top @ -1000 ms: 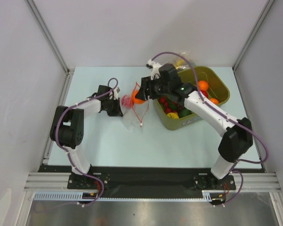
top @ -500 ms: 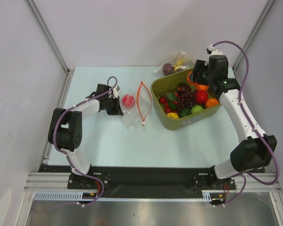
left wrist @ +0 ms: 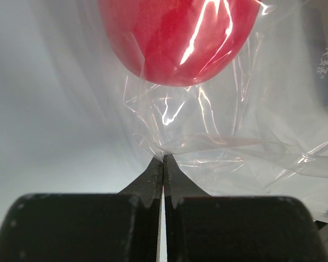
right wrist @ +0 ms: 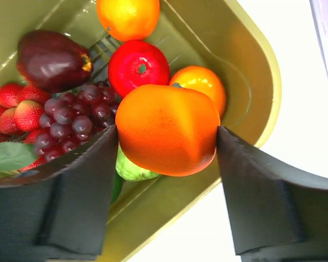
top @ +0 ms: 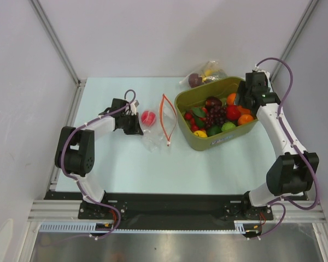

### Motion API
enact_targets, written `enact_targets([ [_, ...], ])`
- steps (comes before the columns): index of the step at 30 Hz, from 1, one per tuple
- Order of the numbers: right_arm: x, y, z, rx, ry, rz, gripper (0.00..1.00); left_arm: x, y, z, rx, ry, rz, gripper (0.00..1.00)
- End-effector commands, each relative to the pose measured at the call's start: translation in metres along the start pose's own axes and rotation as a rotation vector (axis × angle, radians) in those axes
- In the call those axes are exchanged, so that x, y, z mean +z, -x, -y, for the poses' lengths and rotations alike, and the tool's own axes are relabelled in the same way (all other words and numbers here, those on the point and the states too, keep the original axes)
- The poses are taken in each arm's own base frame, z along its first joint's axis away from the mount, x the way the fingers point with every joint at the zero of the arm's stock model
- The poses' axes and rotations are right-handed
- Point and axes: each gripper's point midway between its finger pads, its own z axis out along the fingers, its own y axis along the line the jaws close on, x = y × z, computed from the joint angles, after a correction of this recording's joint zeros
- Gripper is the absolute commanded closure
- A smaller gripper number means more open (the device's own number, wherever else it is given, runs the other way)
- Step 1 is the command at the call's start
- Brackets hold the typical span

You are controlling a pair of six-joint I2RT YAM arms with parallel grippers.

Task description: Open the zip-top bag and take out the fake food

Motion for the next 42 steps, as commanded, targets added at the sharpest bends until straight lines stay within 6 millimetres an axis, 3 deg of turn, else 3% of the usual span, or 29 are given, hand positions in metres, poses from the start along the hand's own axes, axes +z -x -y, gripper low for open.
enact_targets([
  [1, 0.008, 0.001, 0.007, -0.001, -0.051, -0.005, 0.24, -0.006, 0.011, 0.010, 0.038, -0.041, 0.041, 1.00],
  [5, 0.007, 0.009, 0.006, 0.002, -0.052, 0.009, 0.21, -0.006, 0.011, 0.010, 0.039, -0.043, 0.038, 1.00],
  [8, 0.002, 0.019, 0.006, -0.007, -0.047, 0.031, 0.16, -0.006, 0.010, 0.010, 0.044, -0.046, 0.035, 1.00],
  [9, -0.001, 0.026, 0.006, -0.008, -0.046, 0.047, 0.09, -0.007, 0.010, 0.011, 0.046, -0.048, 0.036, 1.00],
  [11, -0.006, 0.033, 0.001, -0.021, -0.014, 0.059, 0.09, -0.007, 0.009, 0.011, 0.044, -0.051, 0.035, 1.00],
  [13, -0.017, 0.041, -0.018, -0.045, 0.099, 0.084, 0.12, -0.009, 0.011, 0.013, 0.049, -0.058, 0.040, 1.00],
  [16, -0.040, 0.050, -0.061, -0.109, 0.280, 0.140, 0.15, -0.011, 0.012, 0.016, 0.048, -0.068, 0.041, 1.00],
  [20, -0.074, 0.038, -0.144, -0.202, 0.536, 0.152, 0.18, -0.013, 0.012, 0.018, 0.048, -0.076, 0.045, 1.00],
  [24, -0.099, 0.006, -0.221, -0.270, 0.787, 0.092, 0.22, -0.012, 0.008, 0.019, 0.049, -0.079, 0.036, 1.00],
  [25, -0.090, -0.005, -0.234, -0.288, 0.799, 0.059, 0.23, -0.011, 0.008, 0.021, 0.052, -0.082, 0.035, 1.00],
  [27, -0.094, -0.012, -0.252, -0.326, 0.822, 0.047, 0.27, -0.012, 0.005, 0.022, 0.050, -0.086, 0.030, 1.00],
  [28, -0.089, -0.030, -0.267, -0.364, 0.830, 0.007, 0.28, -0.012, 0.005, 0.022, 0.050, -0.088, 0.029, 1.00],
  [35, -0.082, -0.071, -0.295, -0.510, 0.823, -0.075, 0.34, -0.016, 0.001, 0.025, 0.055, -0.097, 0.035, 1.00],
  [42, -0.093, -0.085, -0.308, -0.563, 0.870, -0.082, 0.37, -0.017, -0.002, 0.028, 0.061, -0.110, 0.034, 1.00],
])
